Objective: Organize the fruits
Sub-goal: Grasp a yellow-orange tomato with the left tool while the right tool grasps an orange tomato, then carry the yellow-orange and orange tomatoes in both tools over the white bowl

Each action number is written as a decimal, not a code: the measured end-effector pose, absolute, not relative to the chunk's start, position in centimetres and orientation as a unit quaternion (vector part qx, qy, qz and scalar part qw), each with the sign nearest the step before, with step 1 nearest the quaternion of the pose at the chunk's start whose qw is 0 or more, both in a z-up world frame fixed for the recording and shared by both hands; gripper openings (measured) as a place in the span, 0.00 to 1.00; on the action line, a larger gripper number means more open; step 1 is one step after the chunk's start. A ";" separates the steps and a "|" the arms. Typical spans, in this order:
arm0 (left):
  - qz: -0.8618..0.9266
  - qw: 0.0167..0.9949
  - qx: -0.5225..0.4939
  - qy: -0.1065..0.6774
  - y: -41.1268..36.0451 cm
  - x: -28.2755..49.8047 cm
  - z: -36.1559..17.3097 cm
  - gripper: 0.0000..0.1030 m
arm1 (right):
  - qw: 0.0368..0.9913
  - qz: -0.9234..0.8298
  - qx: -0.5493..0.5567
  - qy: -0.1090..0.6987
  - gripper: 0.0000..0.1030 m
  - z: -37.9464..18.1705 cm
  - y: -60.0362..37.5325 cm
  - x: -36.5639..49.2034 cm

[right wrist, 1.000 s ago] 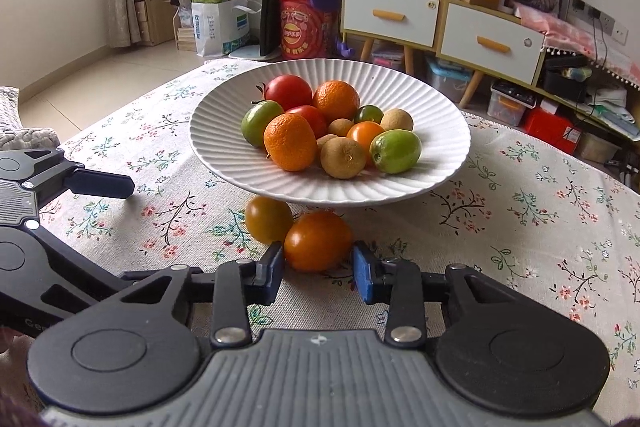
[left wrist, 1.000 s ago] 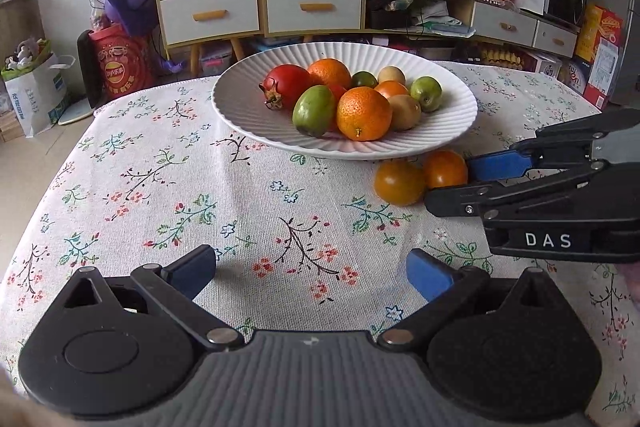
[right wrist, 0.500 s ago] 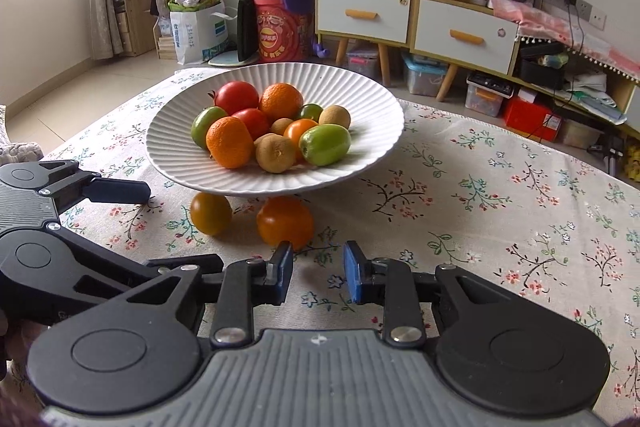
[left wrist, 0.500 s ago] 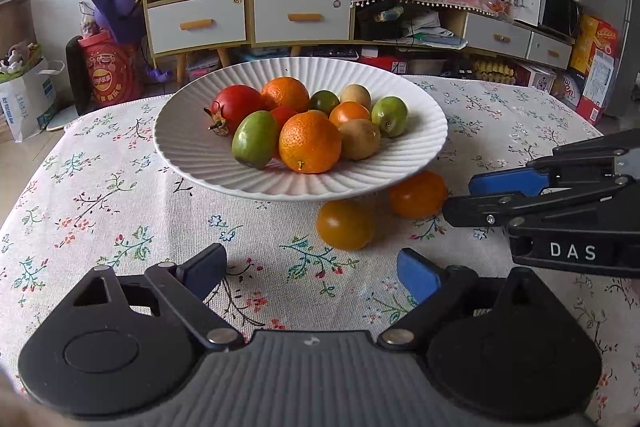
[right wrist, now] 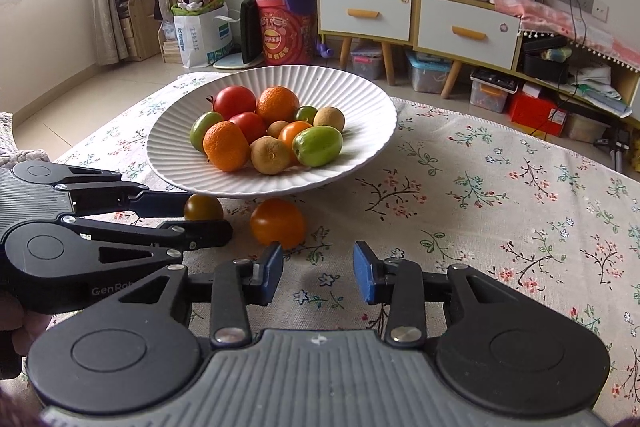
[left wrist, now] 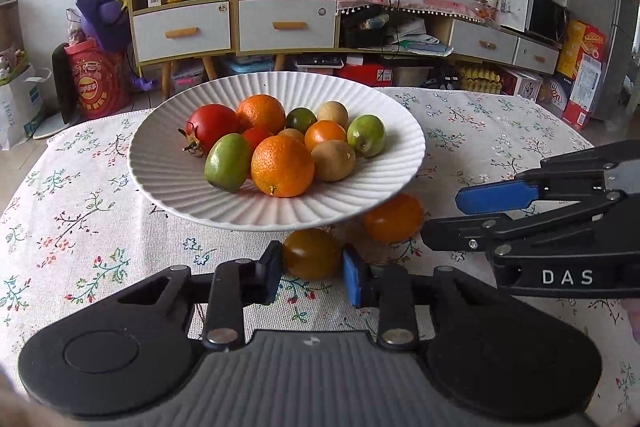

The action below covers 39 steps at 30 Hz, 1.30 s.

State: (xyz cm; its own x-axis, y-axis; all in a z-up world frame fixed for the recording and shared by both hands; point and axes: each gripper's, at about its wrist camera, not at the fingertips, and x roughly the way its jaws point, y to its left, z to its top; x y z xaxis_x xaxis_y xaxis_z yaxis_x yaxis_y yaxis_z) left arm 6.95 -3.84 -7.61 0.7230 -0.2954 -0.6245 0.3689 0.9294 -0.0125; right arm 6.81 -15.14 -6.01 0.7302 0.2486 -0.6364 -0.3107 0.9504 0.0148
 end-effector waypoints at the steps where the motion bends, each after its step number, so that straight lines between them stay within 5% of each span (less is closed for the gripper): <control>1: -0.179 0.925 0.058 0.329 -3.7 6.8 -7.6 0.34 | 0.928 0.153 -0.047 0.336 0.36 -5.9 -14.9 6.9; 14: -0.166 0.920 0.066 0.348 -0.9 6.0 -7.3 0.34 | 0.924 0.149 -0.078 0.343 0.39 -6.2 -11.9 8.1; 21: -0.167 0.919 0.068 0.349 -0.6 5.5 -7.0 0.34 | 0.922 0.131 -0.098 0.351 0.30 -6.4 -11.5 8.4; 39: -0.169 0.923 0.077 0.336 -0.3 4.4 -5.3 0.34 | 0.922 0.150 -0.103 0.342 0.29 -4.0 -12.4 6.3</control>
State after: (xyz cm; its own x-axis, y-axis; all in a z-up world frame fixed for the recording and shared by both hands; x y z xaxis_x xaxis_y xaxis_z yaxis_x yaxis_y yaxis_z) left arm 4.43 -0.32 -5.28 0.7167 -0.2606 -0.6468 0.3646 0.9307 0.0291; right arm 6.32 -12.36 -4.00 0.7211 0.2063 -0.6614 -0.3471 0.9337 -0.0873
